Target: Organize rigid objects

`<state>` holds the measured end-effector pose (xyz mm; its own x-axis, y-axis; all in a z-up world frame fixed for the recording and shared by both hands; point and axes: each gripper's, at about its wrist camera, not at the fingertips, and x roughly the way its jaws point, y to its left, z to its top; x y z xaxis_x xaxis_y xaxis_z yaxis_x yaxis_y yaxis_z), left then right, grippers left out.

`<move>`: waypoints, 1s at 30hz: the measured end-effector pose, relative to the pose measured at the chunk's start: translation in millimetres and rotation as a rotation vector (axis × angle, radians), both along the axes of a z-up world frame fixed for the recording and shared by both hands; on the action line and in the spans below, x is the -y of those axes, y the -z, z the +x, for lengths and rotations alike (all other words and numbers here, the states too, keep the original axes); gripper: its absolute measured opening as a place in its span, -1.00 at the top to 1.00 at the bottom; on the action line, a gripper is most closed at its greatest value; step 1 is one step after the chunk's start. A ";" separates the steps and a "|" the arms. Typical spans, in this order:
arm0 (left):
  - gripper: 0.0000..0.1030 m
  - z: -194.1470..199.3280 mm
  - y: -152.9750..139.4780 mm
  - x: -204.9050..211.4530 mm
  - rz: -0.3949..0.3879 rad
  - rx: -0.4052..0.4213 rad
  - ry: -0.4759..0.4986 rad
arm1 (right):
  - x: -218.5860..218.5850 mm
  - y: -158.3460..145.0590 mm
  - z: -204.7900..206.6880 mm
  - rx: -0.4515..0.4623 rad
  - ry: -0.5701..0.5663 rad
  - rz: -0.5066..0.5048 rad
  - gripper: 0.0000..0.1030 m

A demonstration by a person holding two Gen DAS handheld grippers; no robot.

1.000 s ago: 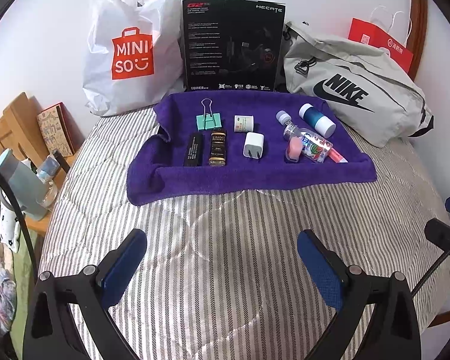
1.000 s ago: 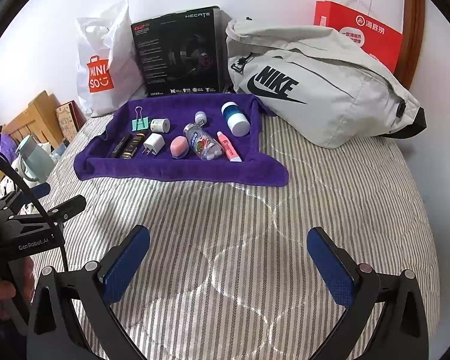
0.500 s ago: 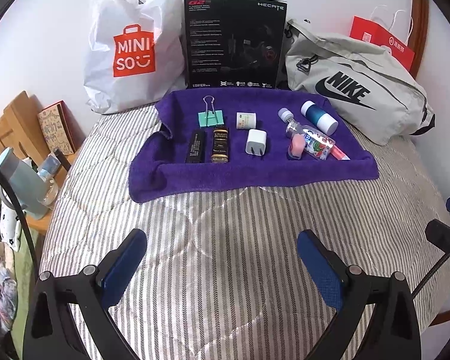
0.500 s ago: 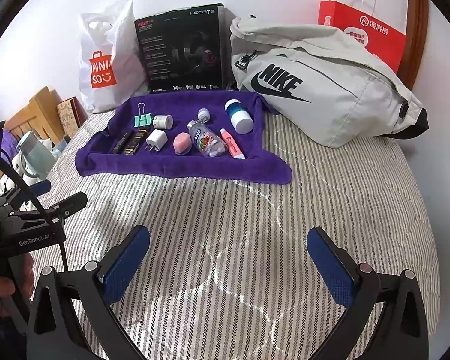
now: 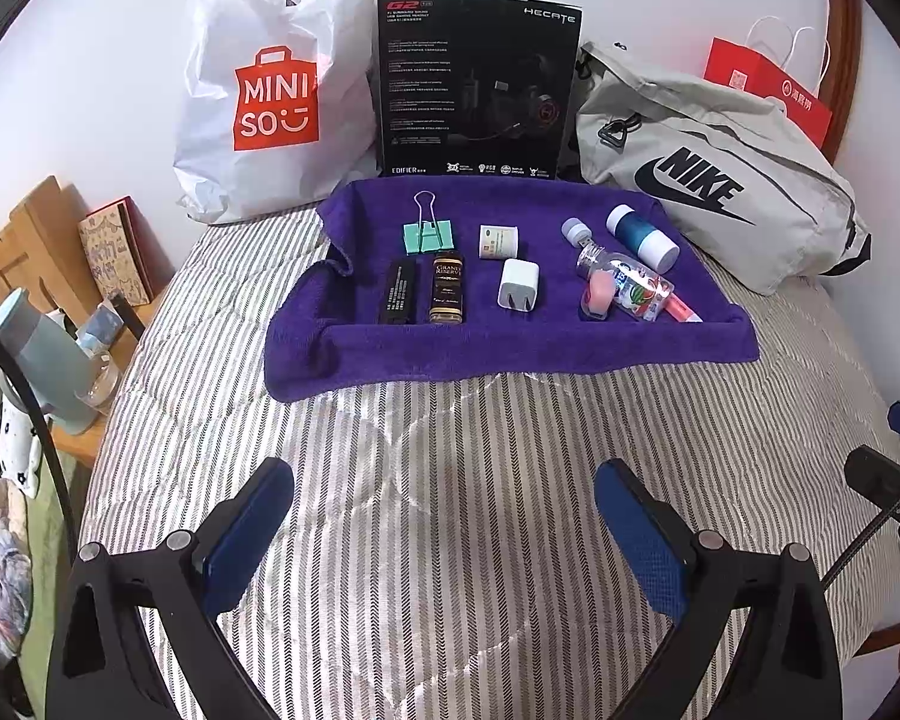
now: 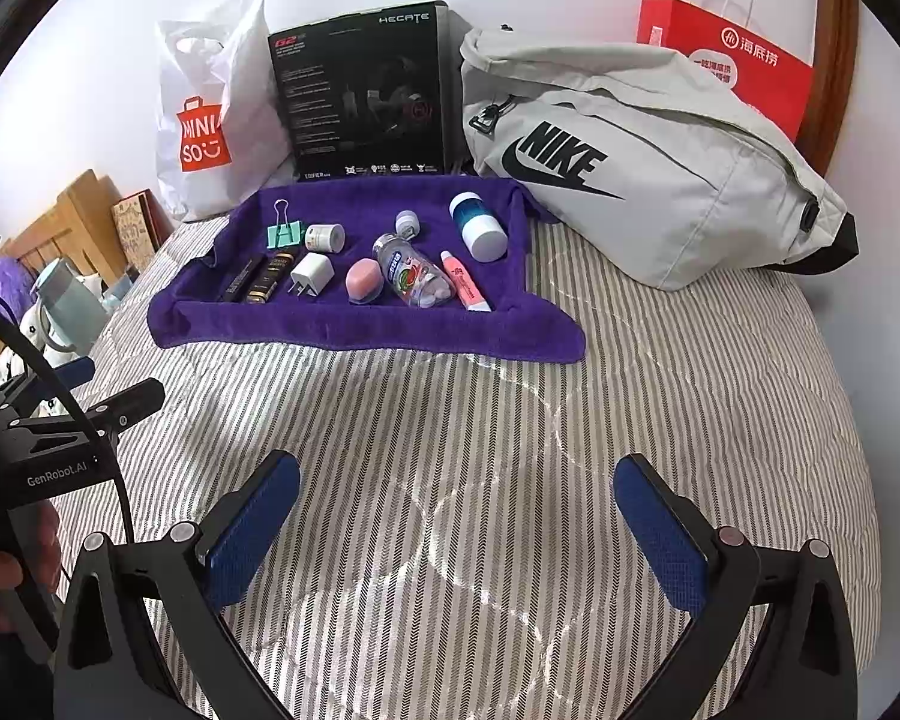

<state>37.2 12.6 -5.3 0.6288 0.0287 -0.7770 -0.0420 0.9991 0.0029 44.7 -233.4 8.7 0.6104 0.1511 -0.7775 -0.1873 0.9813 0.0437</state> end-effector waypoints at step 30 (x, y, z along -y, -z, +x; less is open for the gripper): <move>-1.00 1.0 0.6 -2.7 -0.008 -0.003 -0.018 | 4.4 -2.3 -0.7 0.005 0.004 0.002 -1.00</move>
<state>38.2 15.3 -6.0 0.6259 0.0335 -0.7792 -0.0595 0.9982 -0.0050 44.0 -237.8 11.0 0.6148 0.1505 -0.7742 -0.1839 0.9819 0.0449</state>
